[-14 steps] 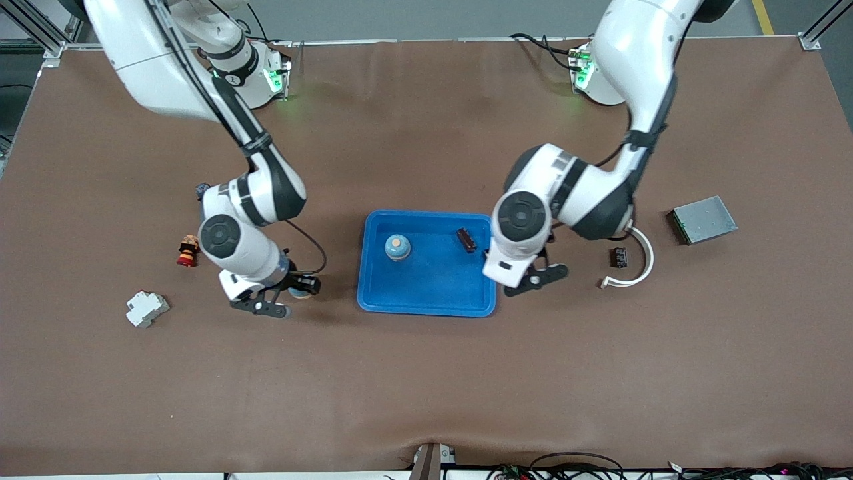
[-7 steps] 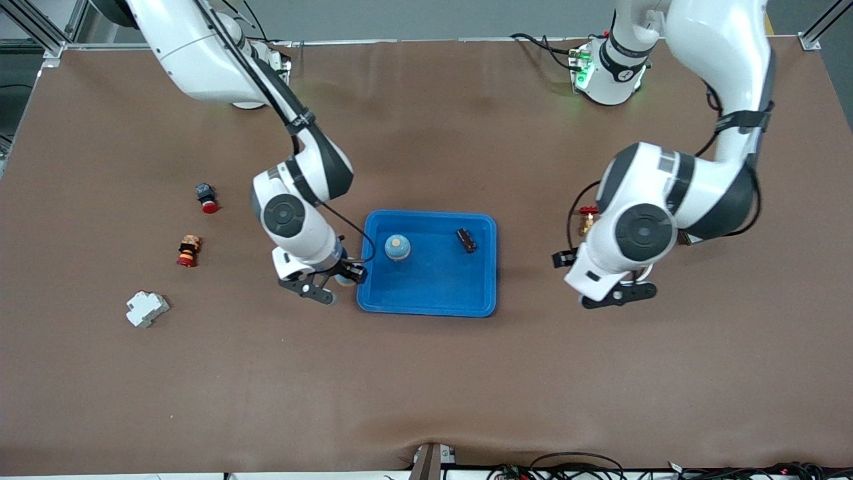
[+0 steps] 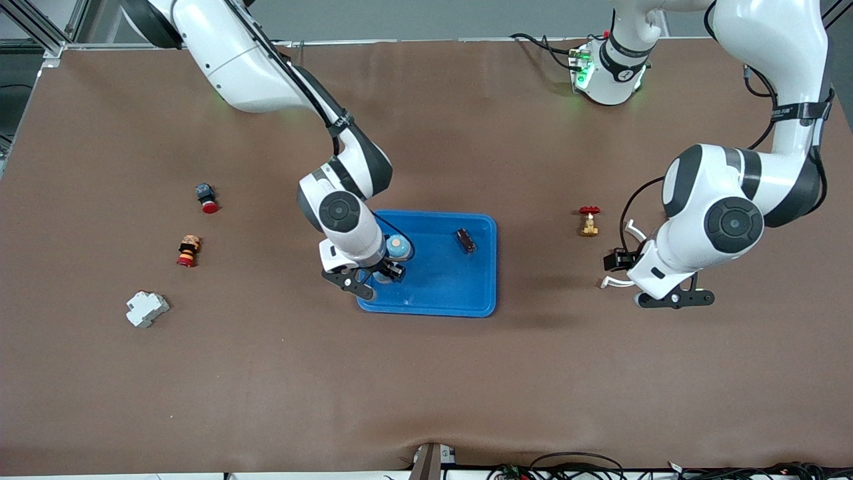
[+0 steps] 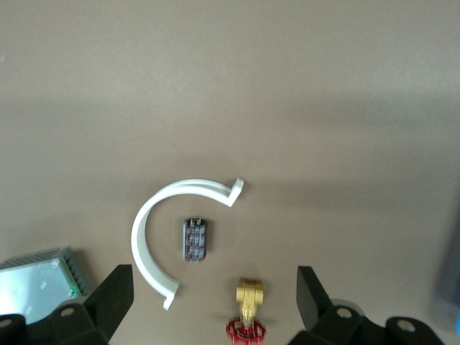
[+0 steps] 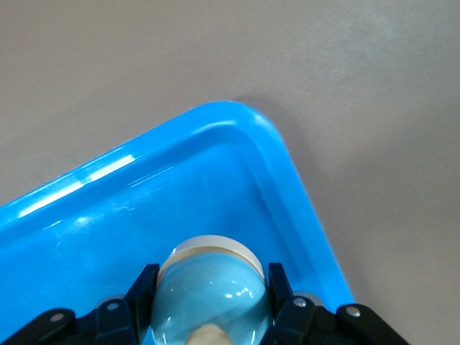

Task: Place electrolytic capacitor and blue bell in tray
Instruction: 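Carry the bell into the tray while the left gripper reaches the second capacitor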

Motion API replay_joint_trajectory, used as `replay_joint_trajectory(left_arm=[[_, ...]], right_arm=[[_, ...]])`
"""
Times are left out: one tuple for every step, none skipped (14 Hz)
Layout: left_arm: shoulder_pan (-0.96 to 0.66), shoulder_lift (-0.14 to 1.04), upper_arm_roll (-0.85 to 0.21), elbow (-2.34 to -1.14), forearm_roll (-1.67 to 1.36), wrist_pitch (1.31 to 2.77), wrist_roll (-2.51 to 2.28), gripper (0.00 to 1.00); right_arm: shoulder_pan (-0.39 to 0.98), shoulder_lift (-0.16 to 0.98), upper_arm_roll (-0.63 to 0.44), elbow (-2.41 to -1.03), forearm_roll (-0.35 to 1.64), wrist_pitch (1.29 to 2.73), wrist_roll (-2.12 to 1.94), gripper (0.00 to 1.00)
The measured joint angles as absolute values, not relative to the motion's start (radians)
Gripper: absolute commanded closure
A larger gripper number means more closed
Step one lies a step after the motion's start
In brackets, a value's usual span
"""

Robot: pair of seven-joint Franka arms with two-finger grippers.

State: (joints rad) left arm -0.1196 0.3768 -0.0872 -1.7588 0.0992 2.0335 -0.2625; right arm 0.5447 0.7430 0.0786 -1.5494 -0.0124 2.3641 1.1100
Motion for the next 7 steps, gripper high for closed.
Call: replay_joint_trajectory(left_arm=[[-0.12, 0.371, -0.088, -1.813, 0.099, 2.113, -0.262, 0.0], [-0.12, 0.368, -0.089, -1.866, 0.099, 2.193, -0.262, 0.0], [-0.119, 0.367, -0.089, -1.916, 0.099, 2.27, -0.262, 0.0], [-0.118, 0.367, -0.088, -1.966, 0.099, 2.346, -0.262, 0.0], [-0.115, 0.368, -0.088, -2.009, 0.1, 2.407, -0.262, 0.0], [-0.113, 0.368, -0.088, -2.042, 0.101, 2.443, -0.262, 0.0], [-0.108, 0.368, -0.088, -2.063, 0.103, 2.457, -0.261, 0.0]], right_arm=[[0.56, 0.761, 0.07, -1.53, -0.019, 2.364, 1.127, 1.0], [0.569, 0.776, 0.065, -1.516, -0.021, 2.364, 1.135, 1.0], [0.574, 0.789, 0.062, -1.504, -0.022, 2.364, 1.137, 1.0], [0.575, 0.799, 0.06, -1.497, -0.022, 2.364, 1.14, 1.0], [0.575, 0.806, 0.058, -1.493, -0.023, 2.364, 1.145, 1.0], [0.575, 0.814, 0.057, -1.488, -0.024, 2.364, 1.148, 1.0], [0.575, 0.823, 0.056, -1.483, -0.027, 2.364, 1.15, 1.0]])
